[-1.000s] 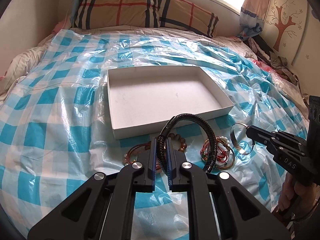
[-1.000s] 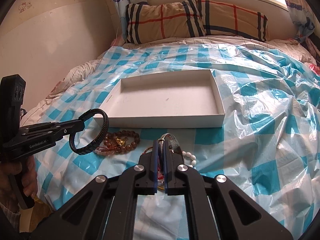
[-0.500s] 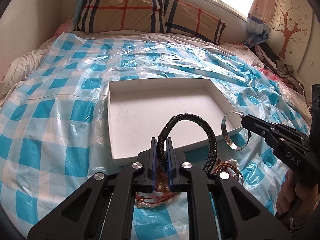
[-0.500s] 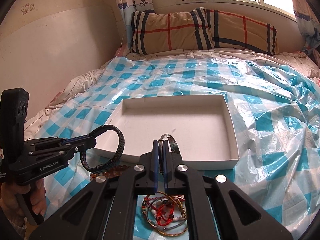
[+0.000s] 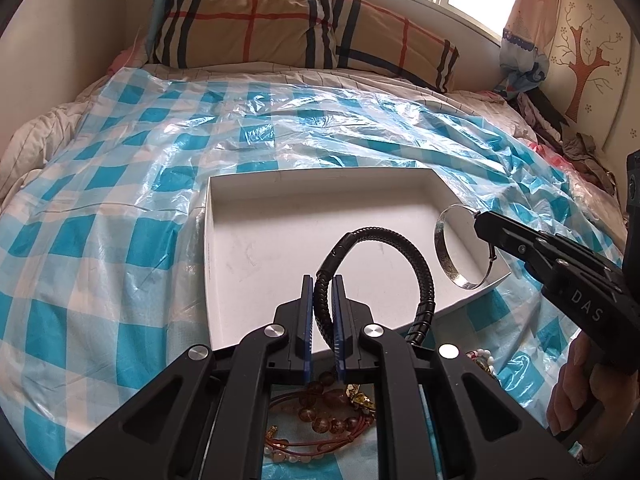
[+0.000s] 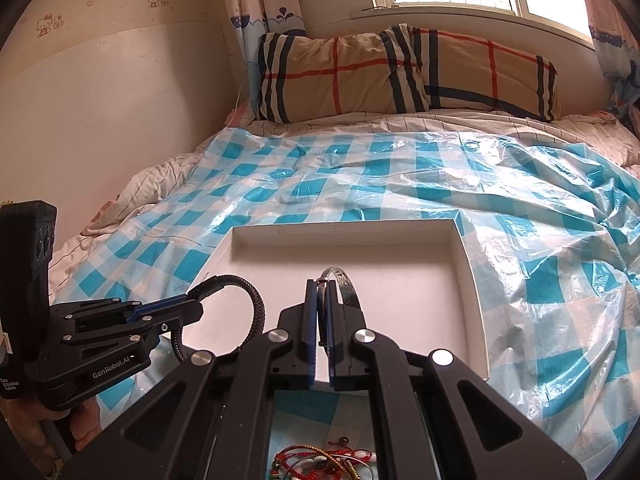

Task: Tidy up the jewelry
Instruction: 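Carry black bracelet in left tool while right tool carries silver bangle into box, then open both tools to drop the two bracelets inside the white box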

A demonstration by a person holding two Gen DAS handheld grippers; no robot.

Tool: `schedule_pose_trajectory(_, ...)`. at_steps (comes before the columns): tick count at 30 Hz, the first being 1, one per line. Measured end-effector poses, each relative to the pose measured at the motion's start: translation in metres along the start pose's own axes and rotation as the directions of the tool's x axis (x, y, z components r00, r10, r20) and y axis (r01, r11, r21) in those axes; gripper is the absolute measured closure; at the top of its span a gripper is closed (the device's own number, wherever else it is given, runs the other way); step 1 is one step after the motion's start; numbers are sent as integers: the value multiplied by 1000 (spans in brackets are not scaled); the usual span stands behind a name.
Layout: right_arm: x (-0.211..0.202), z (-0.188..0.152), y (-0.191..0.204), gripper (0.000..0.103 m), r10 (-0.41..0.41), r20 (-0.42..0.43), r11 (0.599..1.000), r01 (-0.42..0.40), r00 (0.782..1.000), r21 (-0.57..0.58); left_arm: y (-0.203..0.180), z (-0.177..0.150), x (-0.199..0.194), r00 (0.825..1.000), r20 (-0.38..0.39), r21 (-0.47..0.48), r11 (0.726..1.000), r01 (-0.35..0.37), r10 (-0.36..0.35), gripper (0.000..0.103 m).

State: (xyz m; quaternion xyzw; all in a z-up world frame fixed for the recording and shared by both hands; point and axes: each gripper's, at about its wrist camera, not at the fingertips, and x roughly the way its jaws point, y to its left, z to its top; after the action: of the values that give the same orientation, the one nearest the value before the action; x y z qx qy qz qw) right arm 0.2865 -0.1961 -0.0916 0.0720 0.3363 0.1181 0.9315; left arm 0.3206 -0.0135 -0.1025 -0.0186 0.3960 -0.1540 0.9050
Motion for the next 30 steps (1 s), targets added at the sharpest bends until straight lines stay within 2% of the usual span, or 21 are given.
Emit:
schedule_pose_trajectory(9,17,0,-2,98,-12,-6,1000,12,1000,-2,-4,8,20,1000,5,5,1000,-22,22,95)
schedule_pose_trajectory(17,21,2,-8,97,-16,-23,1000,17,1000,23,-6,12,45,998,-55,8,999,-41,41,93)
schedule_pose_trajectory(28,-2,-14,-15,97,-10,-58,999,13,998,46,3,6,28,997,-55,-1,999,-53,53,93)
schedule_pose_trajectory(30,-8,-20,-18,91,-12,-72,999,16,997,52,6,3,21,997,-51,-5,999,-54,54,93)
